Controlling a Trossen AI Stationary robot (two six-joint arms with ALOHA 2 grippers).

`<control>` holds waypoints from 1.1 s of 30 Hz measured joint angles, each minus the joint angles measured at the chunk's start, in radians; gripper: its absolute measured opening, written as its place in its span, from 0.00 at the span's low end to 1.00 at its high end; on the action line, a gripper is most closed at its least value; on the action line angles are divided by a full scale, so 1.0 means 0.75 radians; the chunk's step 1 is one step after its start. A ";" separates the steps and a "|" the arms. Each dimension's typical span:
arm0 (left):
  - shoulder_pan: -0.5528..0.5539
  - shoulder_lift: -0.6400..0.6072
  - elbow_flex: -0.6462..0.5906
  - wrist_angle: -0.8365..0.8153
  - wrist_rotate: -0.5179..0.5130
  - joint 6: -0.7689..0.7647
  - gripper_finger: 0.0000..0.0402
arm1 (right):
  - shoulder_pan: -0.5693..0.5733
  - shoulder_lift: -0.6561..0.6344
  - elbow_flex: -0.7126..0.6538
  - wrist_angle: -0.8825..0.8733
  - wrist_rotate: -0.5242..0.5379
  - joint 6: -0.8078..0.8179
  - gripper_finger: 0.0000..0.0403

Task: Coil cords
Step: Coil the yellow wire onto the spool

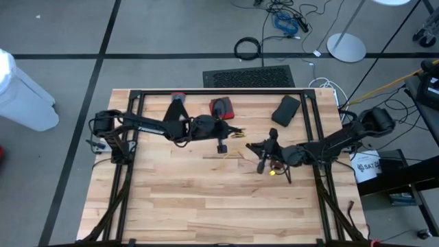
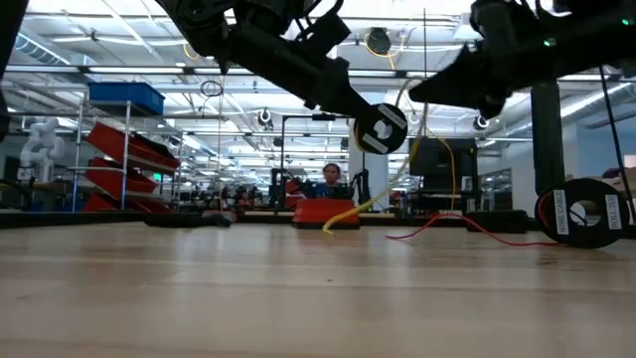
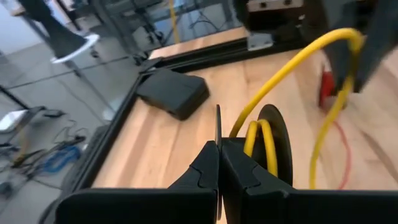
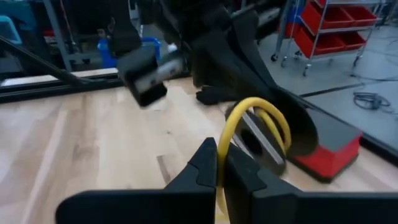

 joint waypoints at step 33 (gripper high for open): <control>-0.002 0.024 0.001 0.300 -0.182 -0.315 0.00 | -0.147 0.605 0.301 0.164 0.187 -0.177 0.00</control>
